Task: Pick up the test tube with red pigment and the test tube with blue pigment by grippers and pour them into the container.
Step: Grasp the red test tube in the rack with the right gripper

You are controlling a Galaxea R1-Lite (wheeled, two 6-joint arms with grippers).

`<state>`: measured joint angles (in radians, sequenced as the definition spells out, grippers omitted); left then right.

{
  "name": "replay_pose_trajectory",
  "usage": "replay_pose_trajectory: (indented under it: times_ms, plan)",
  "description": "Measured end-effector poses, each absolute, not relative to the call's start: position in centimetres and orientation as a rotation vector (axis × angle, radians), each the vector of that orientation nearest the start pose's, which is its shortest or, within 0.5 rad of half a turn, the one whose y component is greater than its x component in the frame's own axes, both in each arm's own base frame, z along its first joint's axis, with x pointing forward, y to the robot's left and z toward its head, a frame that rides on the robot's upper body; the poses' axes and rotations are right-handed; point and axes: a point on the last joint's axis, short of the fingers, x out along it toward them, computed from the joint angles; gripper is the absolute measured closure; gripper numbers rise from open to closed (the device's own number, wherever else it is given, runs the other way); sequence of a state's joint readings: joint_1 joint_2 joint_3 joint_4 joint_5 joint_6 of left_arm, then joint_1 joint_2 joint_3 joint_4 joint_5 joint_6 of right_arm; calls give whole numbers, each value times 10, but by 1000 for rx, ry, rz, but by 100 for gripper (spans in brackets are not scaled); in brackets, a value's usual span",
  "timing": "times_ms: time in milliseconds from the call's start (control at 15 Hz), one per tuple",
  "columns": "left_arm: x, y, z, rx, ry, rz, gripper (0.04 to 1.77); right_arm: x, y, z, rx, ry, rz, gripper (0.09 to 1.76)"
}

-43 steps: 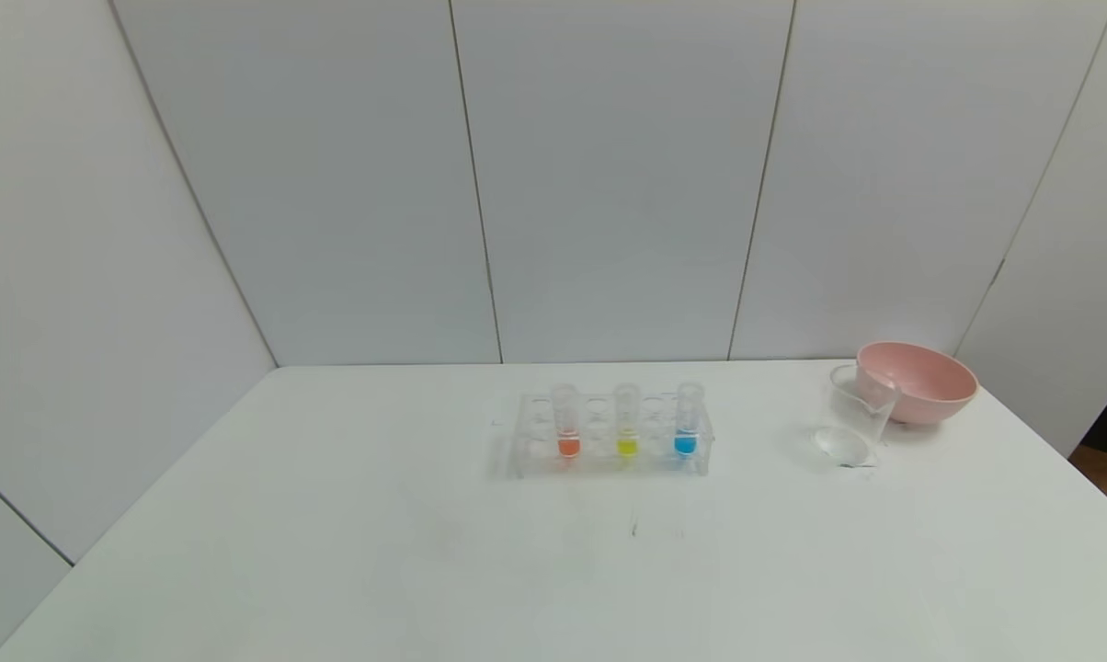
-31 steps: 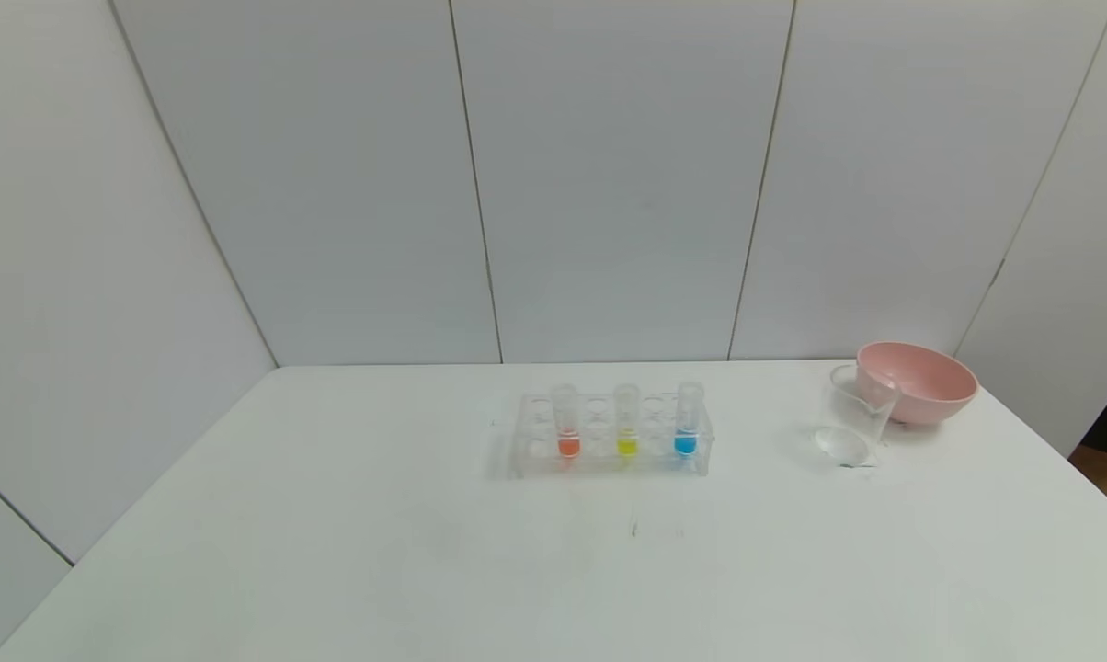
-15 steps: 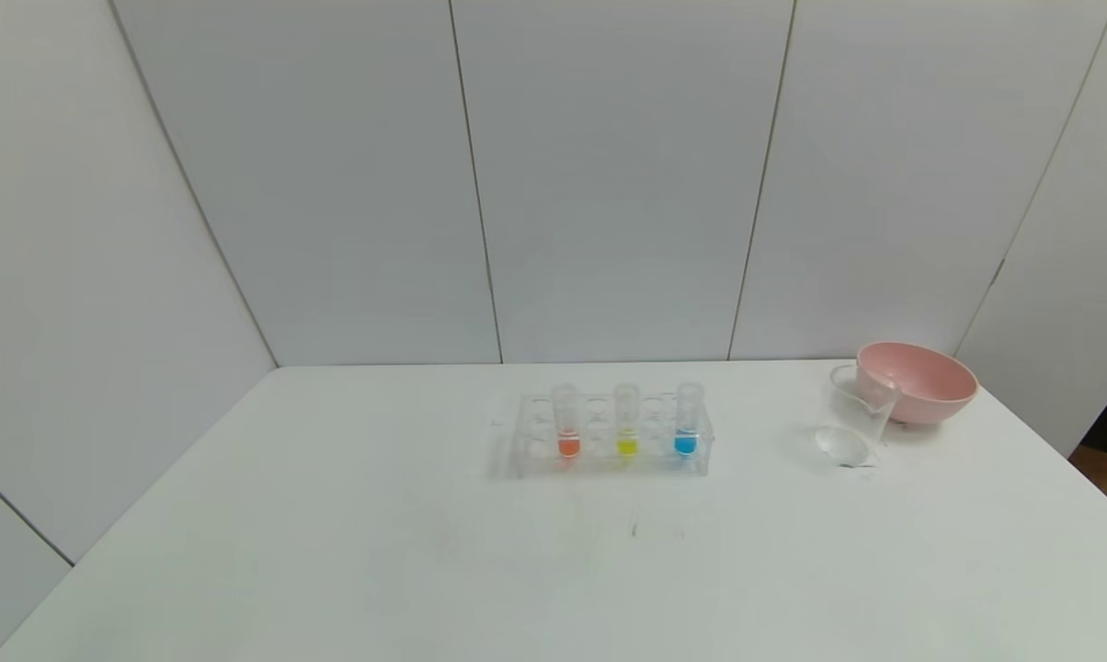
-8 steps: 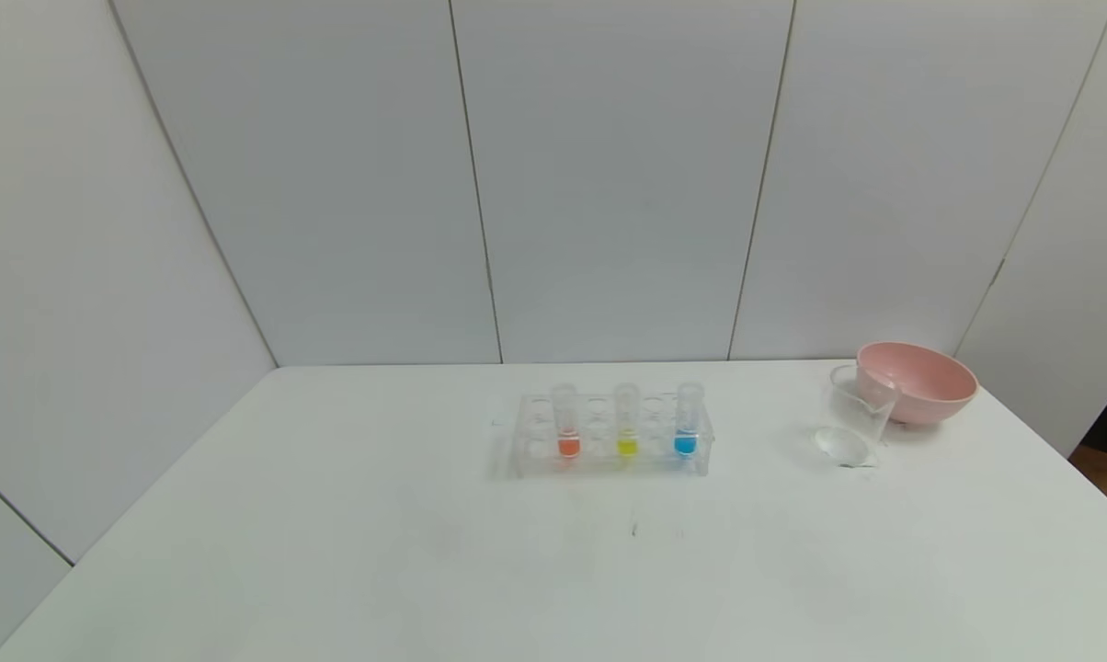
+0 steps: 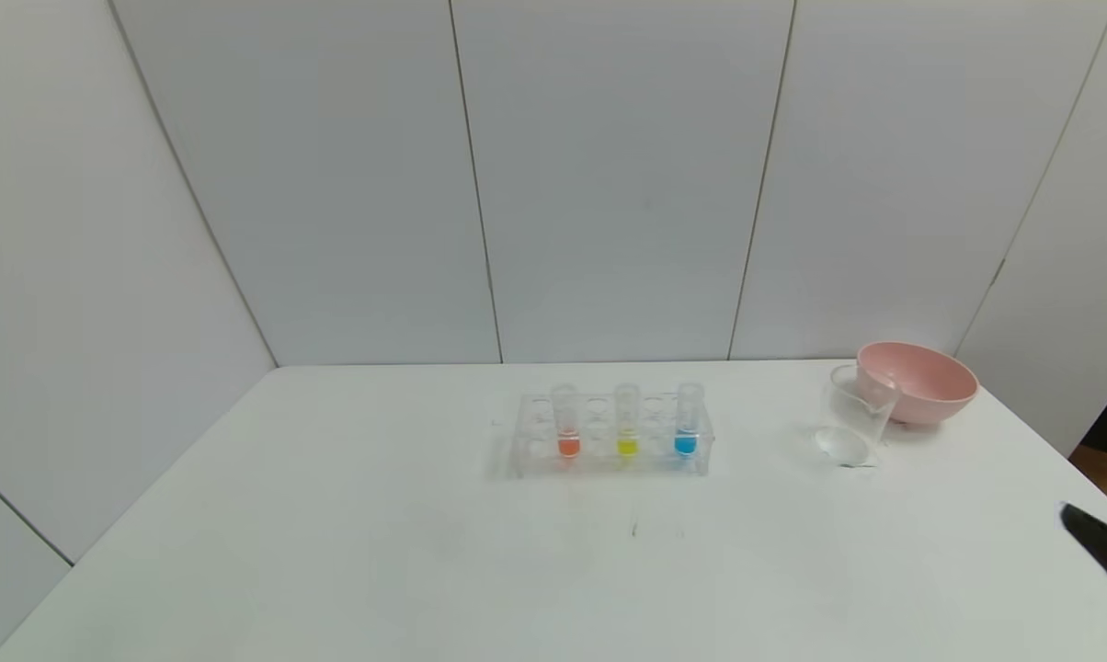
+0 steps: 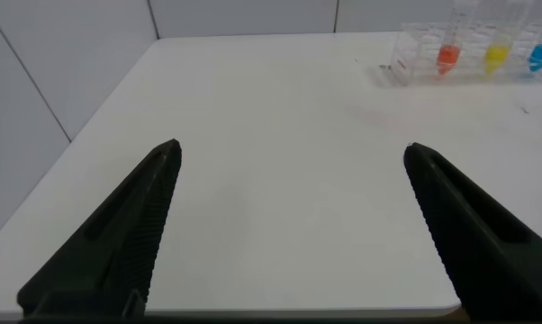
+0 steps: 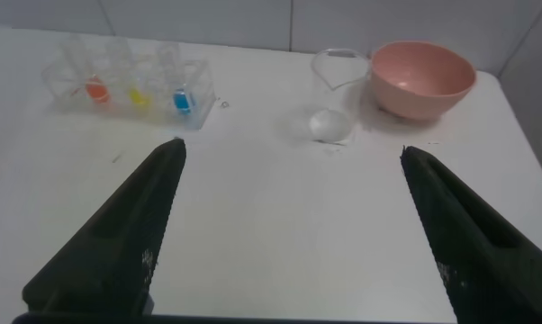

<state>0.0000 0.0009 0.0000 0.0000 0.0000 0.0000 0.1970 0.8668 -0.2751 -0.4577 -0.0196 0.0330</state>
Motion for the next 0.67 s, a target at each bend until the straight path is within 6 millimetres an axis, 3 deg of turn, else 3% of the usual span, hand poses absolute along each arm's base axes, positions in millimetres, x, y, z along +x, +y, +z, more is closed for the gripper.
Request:
replay_pose_trajectory:
  times_ms: [333, 667]
  plan:
    - [-23, 0, 75, 0, 1, 0, 5, 122, 59, 171, 51, 208, 223, 14]
    - [-23, 0, 75, 0, 1, 0, 5, 136, 130, 158, 53, 200, 288, 14]
